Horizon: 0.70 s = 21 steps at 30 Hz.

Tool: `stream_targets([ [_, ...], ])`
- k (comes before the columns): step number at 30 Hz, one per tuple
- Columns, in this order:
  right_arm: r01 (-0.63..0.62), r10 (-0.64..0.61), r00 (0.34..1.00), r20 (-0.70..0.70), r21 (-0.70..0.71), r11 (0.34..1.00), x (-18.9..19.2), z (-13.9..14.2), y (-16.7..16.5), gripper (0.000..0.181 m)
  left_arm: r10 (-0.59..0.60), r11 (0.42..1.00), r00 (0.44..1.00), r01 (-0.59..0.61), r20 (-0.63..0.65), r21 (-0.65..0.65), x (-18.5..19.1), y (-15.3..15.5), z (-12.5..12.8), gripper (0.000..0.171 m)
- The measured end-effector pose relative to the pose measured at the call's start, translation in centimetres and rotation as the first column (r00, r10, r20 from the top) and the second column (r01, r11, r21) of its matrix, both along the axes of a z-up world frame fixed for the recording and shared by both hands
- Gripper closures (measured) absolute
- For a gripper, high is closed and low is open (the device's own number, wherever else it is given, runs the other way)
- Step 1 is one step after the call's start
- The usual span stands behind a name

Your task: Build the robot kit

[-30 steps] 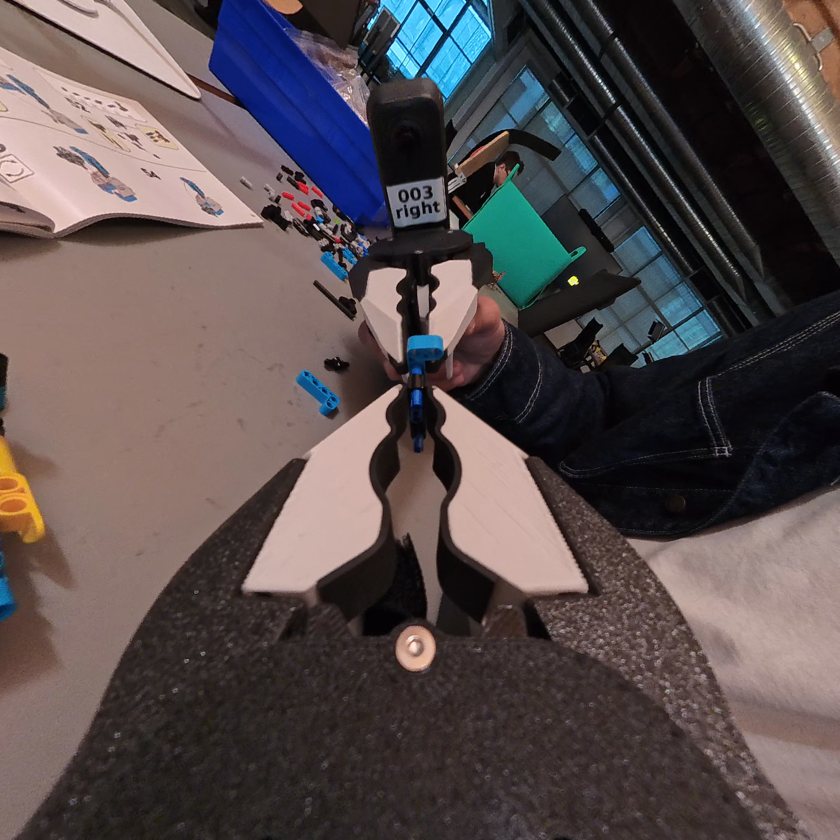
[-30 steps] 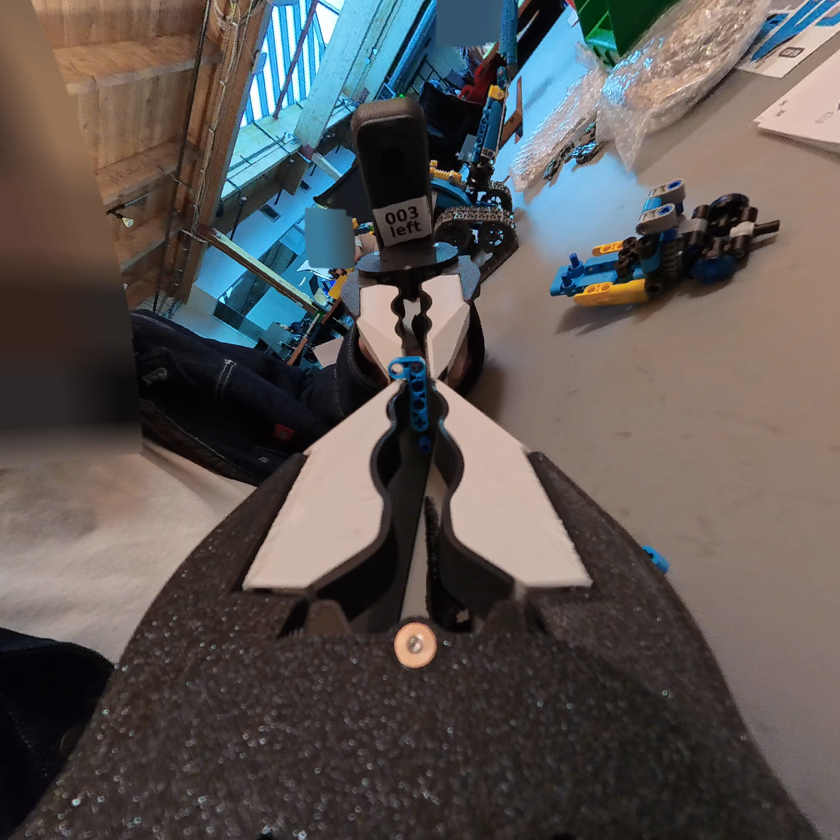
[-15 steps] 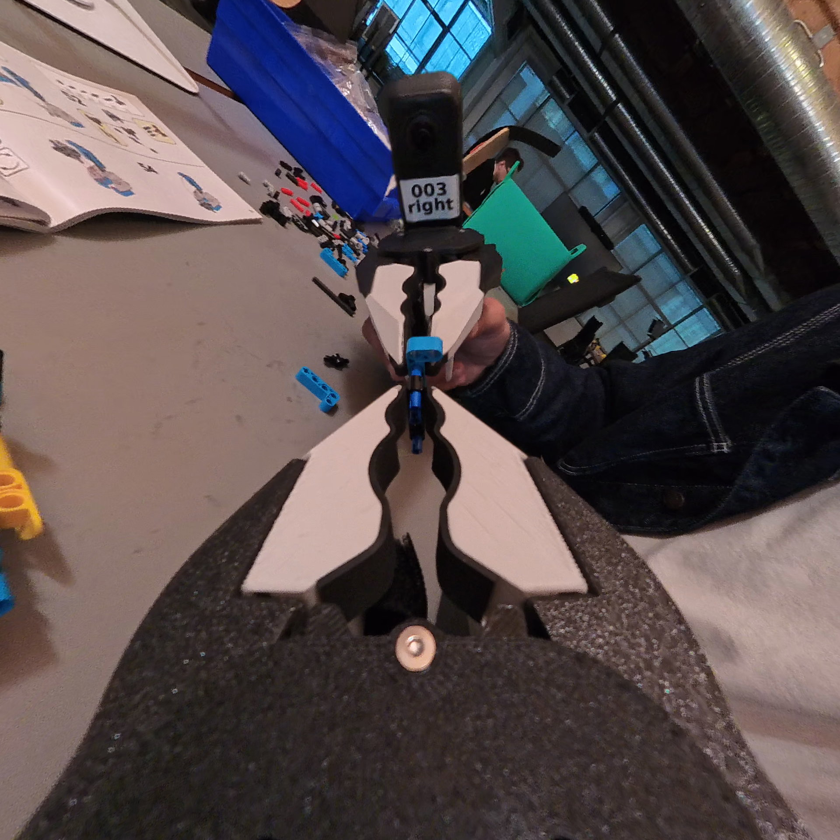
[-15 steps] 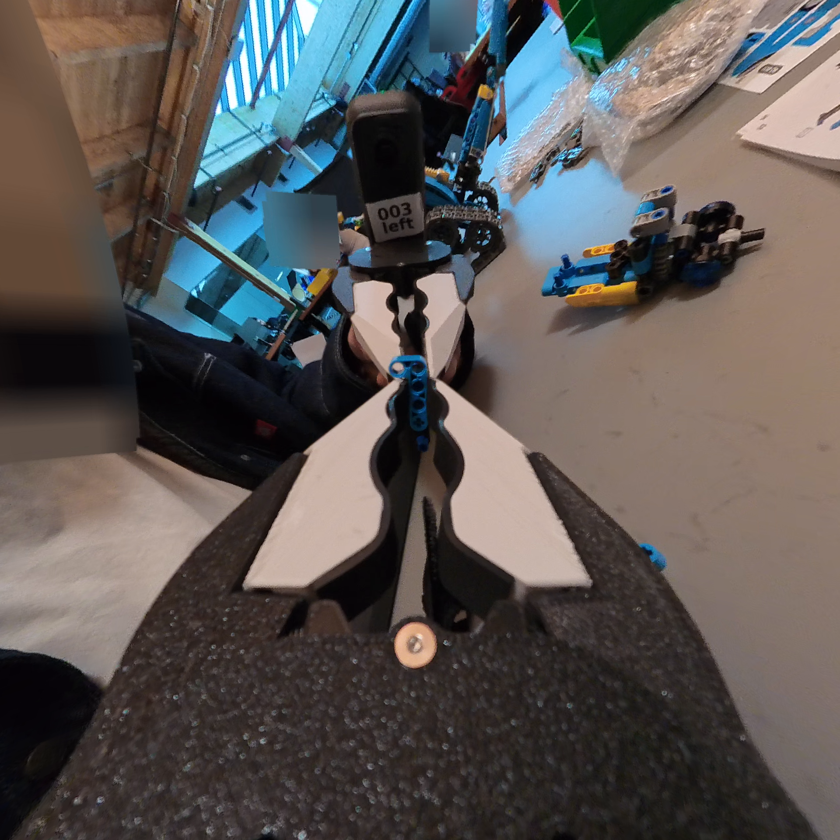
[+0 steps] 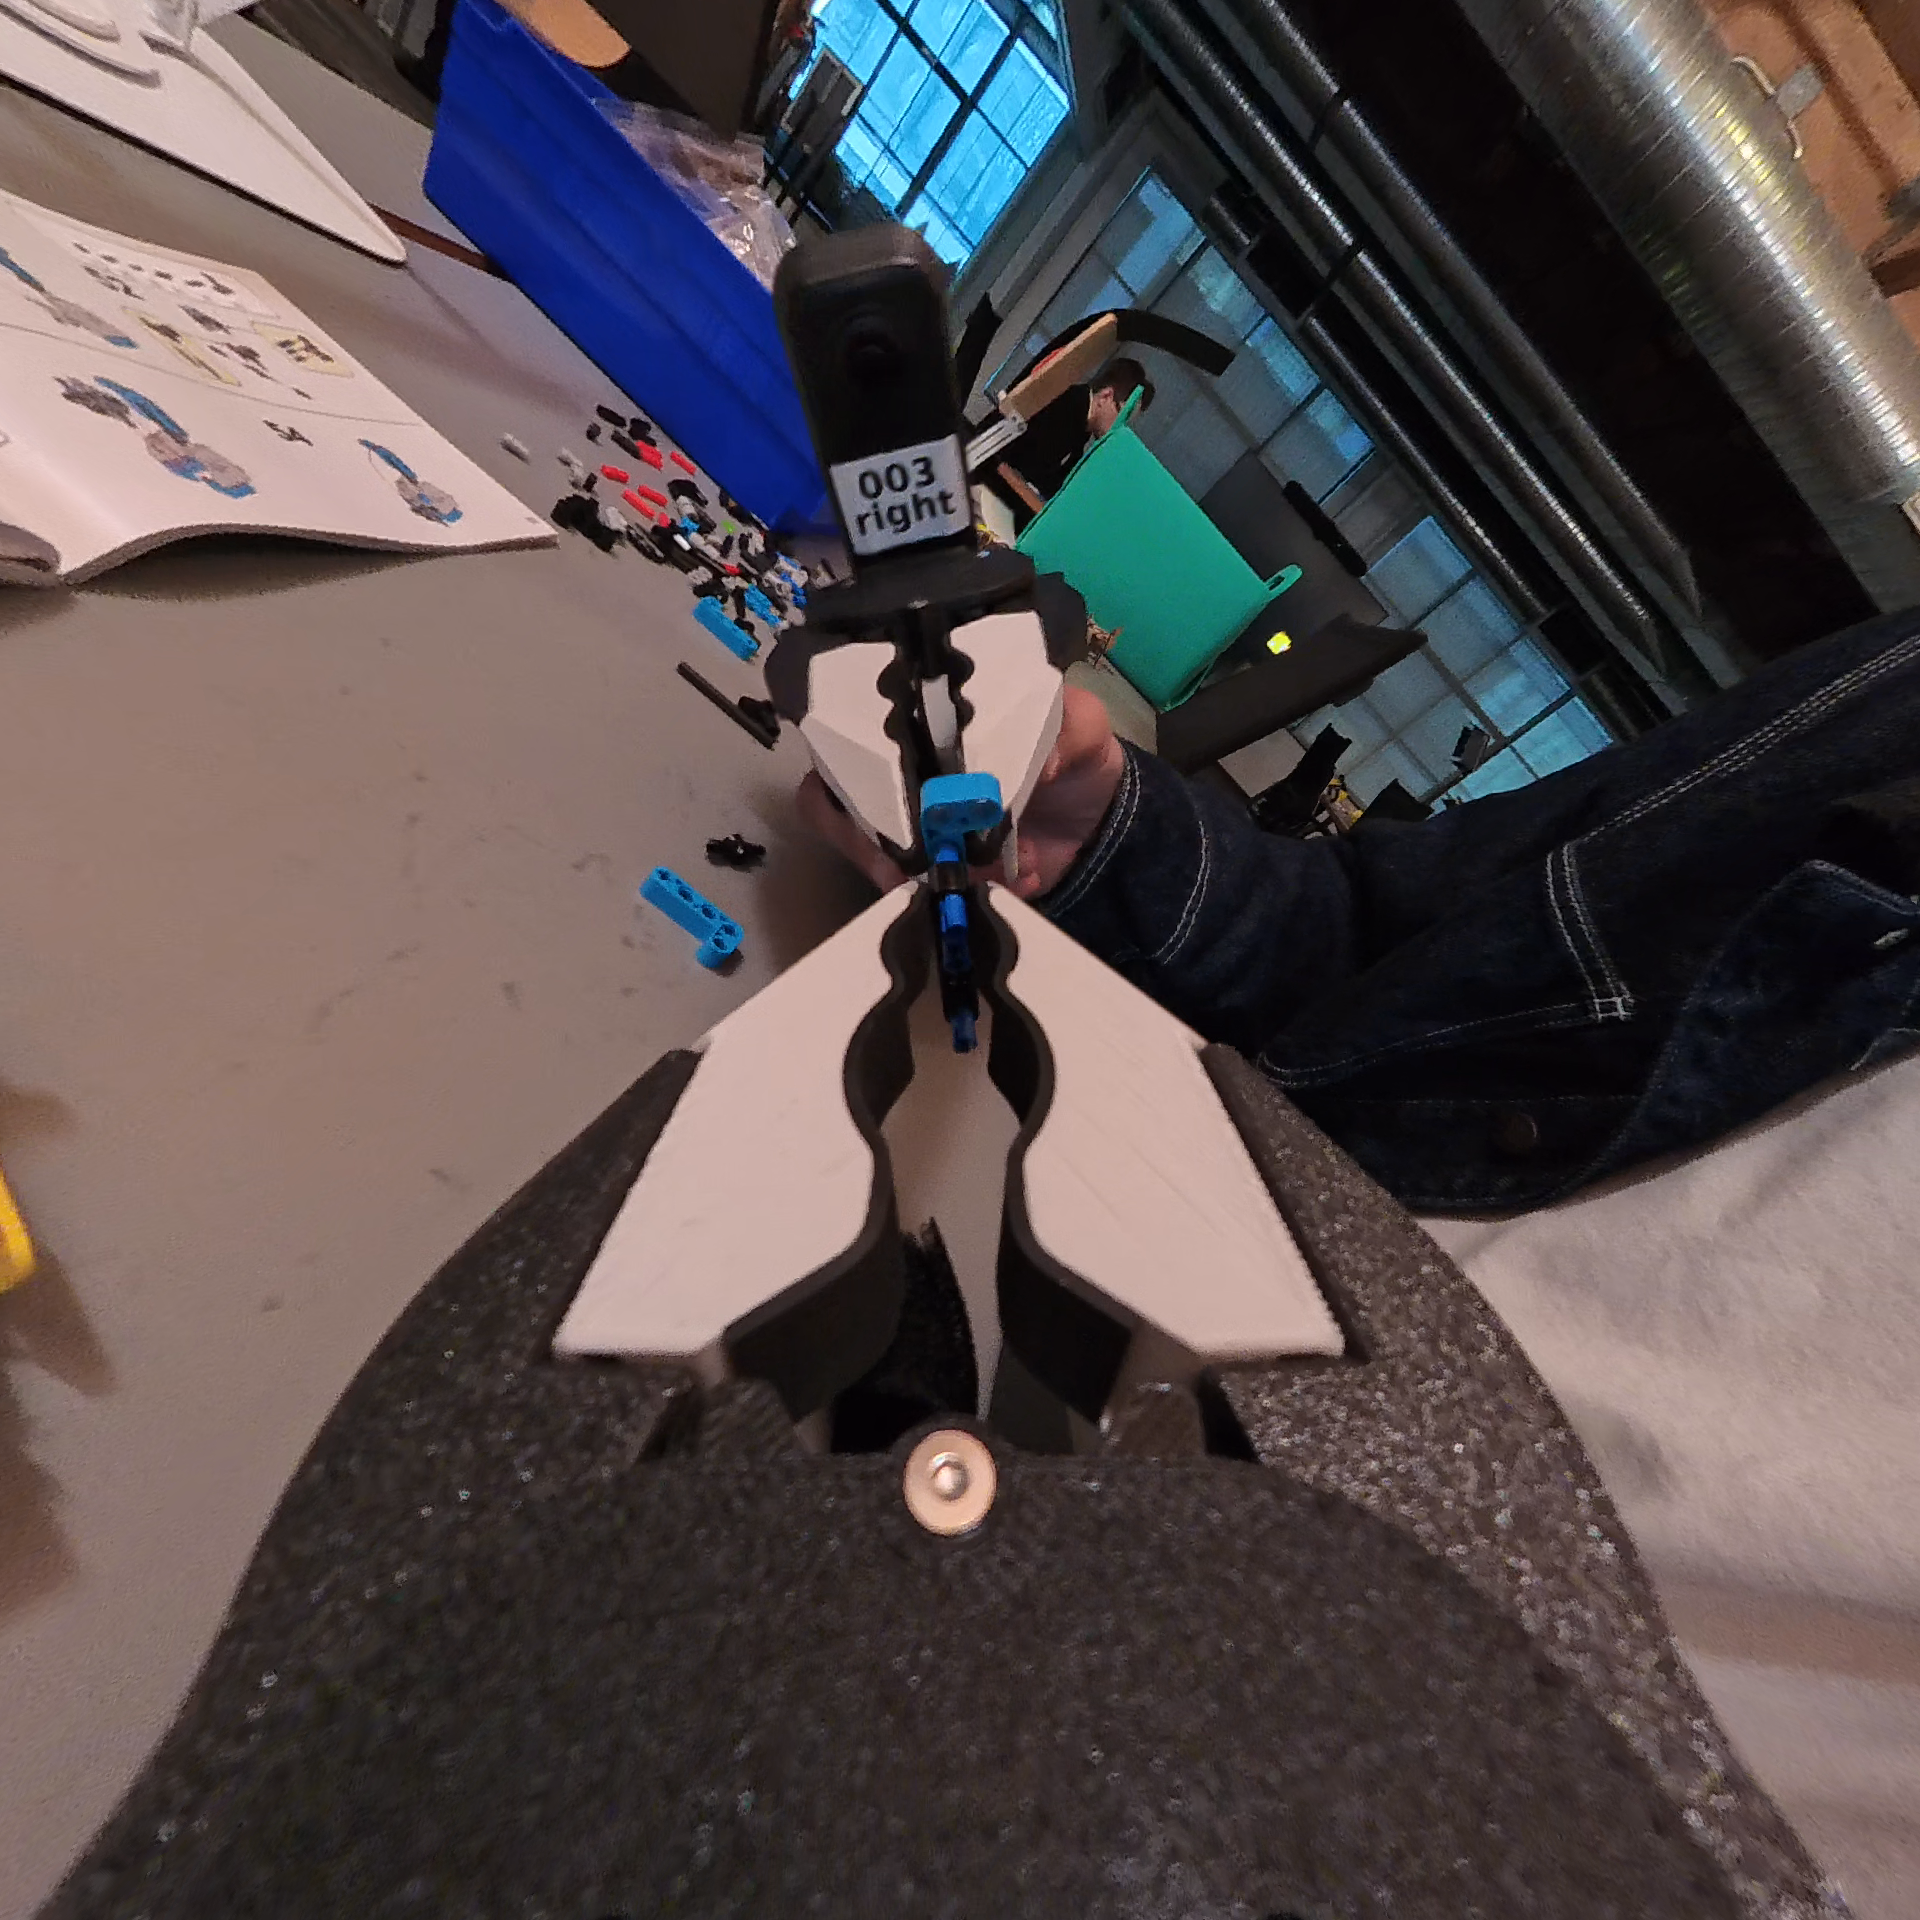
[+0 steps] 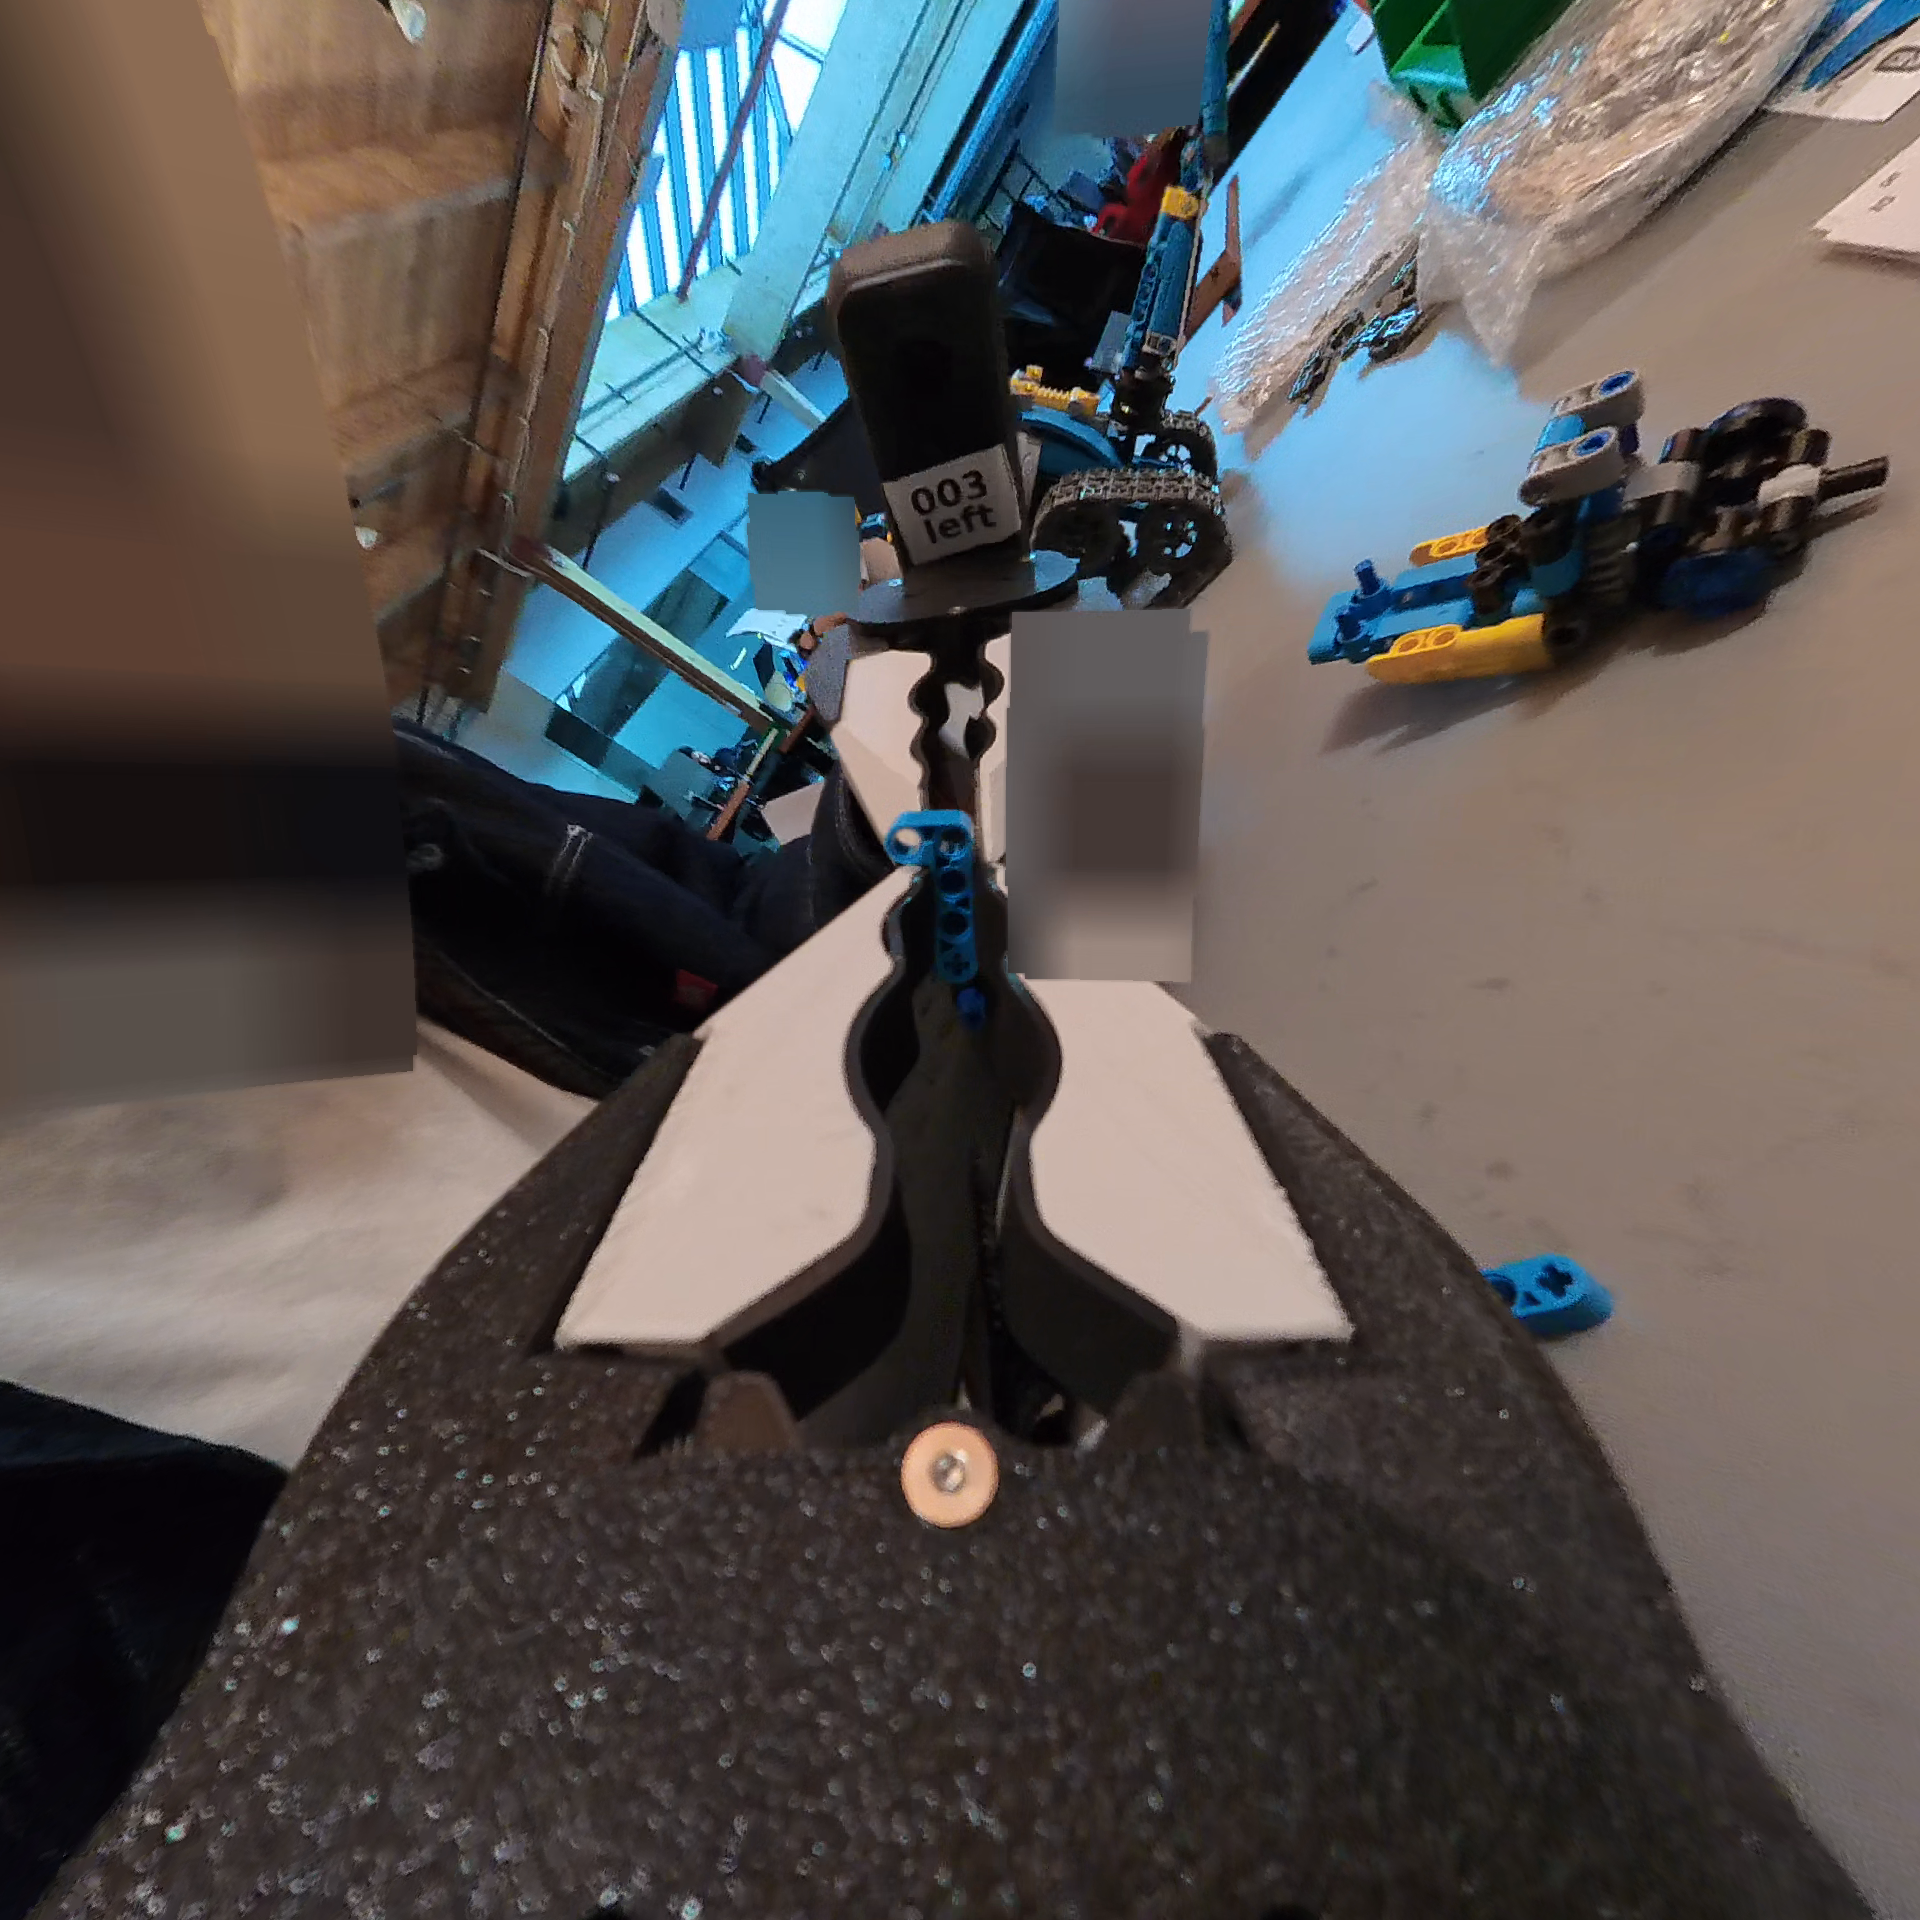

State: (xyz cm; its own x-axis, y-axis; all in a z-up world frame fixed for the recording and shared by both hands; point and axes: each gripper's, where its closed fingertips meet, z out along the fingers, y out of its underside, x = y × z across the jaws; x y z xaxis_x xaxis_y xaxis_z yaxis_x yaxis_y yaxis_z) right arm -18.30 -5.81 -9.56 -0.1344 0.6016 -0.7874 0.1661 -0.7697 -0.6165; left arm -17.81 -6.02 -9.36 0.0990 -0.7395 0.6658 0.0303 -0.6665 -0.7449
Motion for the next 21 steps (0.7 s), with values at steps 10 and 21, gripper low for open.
stream_targets([
  [10,0.078,-0.079,0.996,-0.032,-0.044,0.996,-0.5,0.3,0.9,0.176,0.058,0.998,0.998,-0.058,0.032,0.003,-0.4,0.9,0.5,0.165],
  [21,0.159,-0.17,0.982,0.081,0.131,0.979,-1.4,0.5,2.0,0.144,0.145,0.987,0.983,-0.136,0.11,-0.082,-1.8,2.8,1.0,0.165],
])
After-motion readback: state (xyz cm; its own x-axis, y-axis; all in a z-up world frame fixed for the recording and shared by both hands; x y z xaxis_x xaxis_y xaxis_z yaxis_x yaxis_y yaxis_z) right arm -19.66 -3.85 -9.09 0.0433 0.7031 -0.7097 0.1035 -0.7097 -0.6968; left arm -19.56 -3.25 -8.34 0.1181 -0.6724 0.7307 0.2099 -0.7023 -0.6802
